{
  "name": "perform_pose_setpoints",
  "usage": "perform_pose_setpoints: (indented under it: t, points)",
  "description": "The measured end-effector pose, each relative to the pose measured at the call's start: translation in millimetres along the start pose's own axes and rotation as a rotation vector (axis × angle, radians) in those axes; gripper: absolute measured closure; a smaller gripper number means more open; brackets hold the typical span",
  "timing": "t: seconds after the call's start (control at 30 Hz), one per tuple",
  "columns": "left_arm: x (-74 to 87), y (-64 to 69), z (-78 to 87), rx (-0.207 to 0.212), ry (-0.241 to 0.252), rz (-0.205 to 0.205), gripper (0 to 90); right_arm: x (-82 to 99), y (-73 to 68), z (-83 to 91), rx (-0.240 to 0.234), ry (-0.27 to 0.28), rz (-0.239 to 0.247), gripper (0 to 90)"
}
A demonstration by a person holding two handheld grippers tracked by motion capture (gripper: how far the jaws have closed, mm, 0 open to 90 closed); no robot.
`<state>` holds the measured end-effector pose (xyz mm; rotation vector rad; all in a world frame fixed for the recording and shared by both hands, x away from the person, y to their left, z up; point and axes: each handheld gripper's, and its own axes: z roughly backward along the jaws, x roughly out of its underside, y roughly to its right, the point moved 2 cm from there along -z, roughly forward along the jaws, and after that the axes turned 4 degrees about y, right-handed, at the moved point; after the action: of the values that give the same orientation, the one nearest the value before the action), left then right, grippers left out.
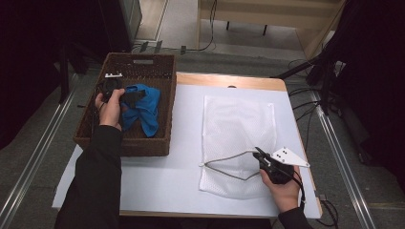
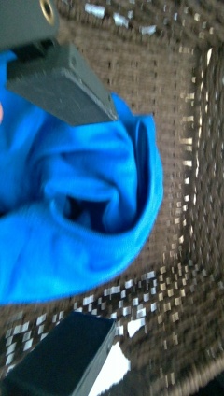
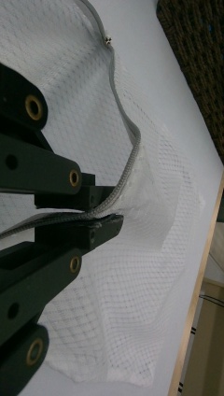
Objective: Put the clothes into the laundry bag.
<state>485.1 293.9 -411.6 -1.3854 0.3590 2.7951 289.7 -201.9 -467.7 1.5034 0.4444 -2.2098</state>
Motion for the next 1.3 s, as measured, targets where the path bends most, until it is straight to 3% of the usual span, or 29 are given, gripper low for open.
perform_pose_setpoints:
  t: [0.1, 0.17, 0.2, 0.37, 0.53, 0.6, 0.73, 0.8, 0.87, 0.93, 0.97, 1.03, 1.1, 1.2, 1.3]
  points:
    - [1.3, -1.7, -7.5, -0.021, -0.045, 0.018, 7.3, 1.3, 1.2, -0.6, -0.002, -0.003, -0.004, 85.9]
    - [3.3, -2.2, -11.8, -0.032, -0.046, 0.022, 12.1, 2.1, 2.0, -1.4, -0.007, -0.004, -0.002, 86.0]
    - [5.2, -3.5, -14.0, -0.046, -0.067, 0.02, 12.4, 2.5, 2.1, -1.6, -0.008, -0.004, -0.002, 86.0]
    - [17.5, -0.8, -25.4, -0.012, -0.184, 0.019, 10.9, 2.8, 2.6, -1.0, -0.009, -0.006, -0.006, 86.1]
    - [26.1, 3.6, -35.3, -0.063, -0.303, 0.068, 12.5, 2.6, 2.8, -0.6, -0.01, -0.004, -0.006, 86.2]
    - [27.4, 6.0, -36.0, -0.073, -0.314, 0.047, 11.4, 2.7, 2.6, -0.5, -0.011, -0.004, -0.004, 86.2]
    - [31.5, 11.3, -37.5, -0.091, -0.327, -0.044, 9.9, 3.2, 2.9, -0.2, -0.011, -0.006, -0.005, 86.2]
    - [32.2, 12.0, -36.7, -0.12, -0.337, -0.097, 16.4, 3.4, 3.2, 0.1, -0.012, -0.007, -0.006, 86.2]
    - [30.3, 10.5, -33.9, -0.162, -0.348, -0.128, 29.7, 3.7, 3.7, 0.1, -0.013, -0.006, -0.005, 86.4]
    - [28.7, 8.8, -31.7, -0.166, -0.351, -0.119, 42.2, 3.9, 3.6, 0.4, -0.011, -0.007, -0.006, 86.4]
    - [27.7, 7.9, -30.6, -0.14, -0.365, -0.079, 49.9, 3.9, 3.6, 0.7, -0.009, -0.008, -0.004, 86.4]
    - [27.1, 7.7, -29.4, -0.121, -0.373, -0.079, 65.4, 4.0, 3.7, 0.8, -0.009, -0.007, -0.003, 86.4]
    - [27.0, 10.1, -28.8, -0.115, -0.371, -0.105, 72.6, 4.0, 3.5, 0.7, -0.009, -0.008, -0.003, 86.6]
    - [22.3, 8.1, -24.7, -0.125, -0.376, -0.074, 77.6, 4.0, 3.3, 0.1, -0.009, -0.009, 0.001, 86.8]
    - [14.3, 7.6, -16.6, -0.145, -0.304, -0.074, 78.8, 3.6, 3.3, 0.5, -0.009, -0.006, 0.003, 87.1]
